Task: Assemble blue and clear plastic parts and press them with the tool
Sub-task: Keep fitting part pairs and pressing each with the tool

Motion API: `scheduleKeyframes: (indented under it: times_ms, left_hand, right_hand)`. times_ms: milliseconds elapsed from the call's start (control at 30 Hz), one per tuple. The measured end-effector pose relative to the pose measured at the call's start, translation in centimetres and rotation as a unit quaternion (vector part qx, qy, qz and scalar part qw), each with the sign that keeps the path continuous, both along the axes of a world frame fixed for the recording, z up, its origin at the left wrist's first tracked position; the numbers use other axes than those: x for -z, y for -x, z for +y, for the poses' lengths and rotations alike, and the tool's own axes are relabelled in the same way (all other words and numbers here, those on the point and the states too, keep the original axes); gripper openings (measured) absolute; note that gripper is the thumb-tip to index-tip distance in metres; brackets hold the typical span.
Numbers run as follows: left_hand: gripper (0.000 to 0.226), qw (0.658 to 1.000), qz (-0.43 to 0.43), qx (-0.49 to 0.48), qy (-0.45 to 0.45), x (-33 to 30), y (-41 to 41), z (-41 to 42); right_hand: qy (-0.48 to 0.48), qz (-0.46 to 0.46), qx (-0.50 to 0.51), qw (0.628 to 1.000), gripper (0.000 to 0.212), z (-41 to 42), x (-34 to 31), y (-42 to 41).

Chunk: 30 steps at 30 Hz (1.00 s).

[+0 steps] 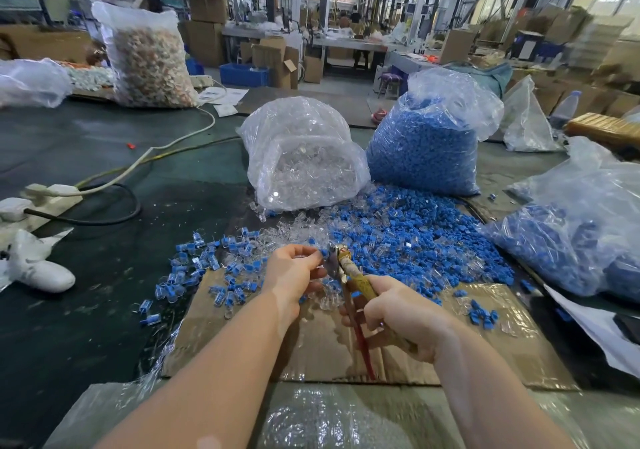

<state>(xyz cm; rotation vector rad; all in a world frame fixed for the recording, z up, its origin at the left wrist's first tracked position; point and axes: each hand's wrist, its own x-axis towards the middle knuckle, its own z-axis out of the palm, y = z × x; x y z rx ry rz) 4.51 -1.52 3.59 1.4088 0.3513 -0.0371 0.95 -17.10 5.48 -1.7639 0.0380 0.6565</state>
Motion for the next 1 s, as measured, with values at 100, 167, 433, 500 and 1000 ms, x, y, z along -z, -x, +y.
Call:
scheduleKeyframes:
  times_ms: [100,167,433,500,1000]
  left_hand:
    - [0.007,1.0,-0.007,0.006,-0.017,-0.2,0.0,0.2]
    - [0.008,1.0,-0.01,0.003,-0.026,-0.4,0.0,0.2]
    - [0.005,0.999,-0.011,-0.035,-0.023,-0.4,-0.1,0.0]
    - [0.005,0.999,-0.007,-0.032,-0.025,-0.4,-0.1,0.1]
    - [0.009,0.999,0.015,-0.025,-0.034,0.0,0.0,0.0]
  right_hand:
    - [0.038,-0.01,-0.01,0.999,0.046,0.0,-0.2,-0.1]
    - [0.068,-0.019,-0.021,0.997,0.046,0.0,-0.3,-0.1]
    - [0.12,-0.047,-0.016,0.992,0.034,0.8,-0.7,0.0]
    - [0.125,-0.051,-0.019,0.991,0.027,1.0,-0.7,0.1]
    - [0.176,-0.106,-0.043,0.978,0.021,1.3,0.0,0.5]
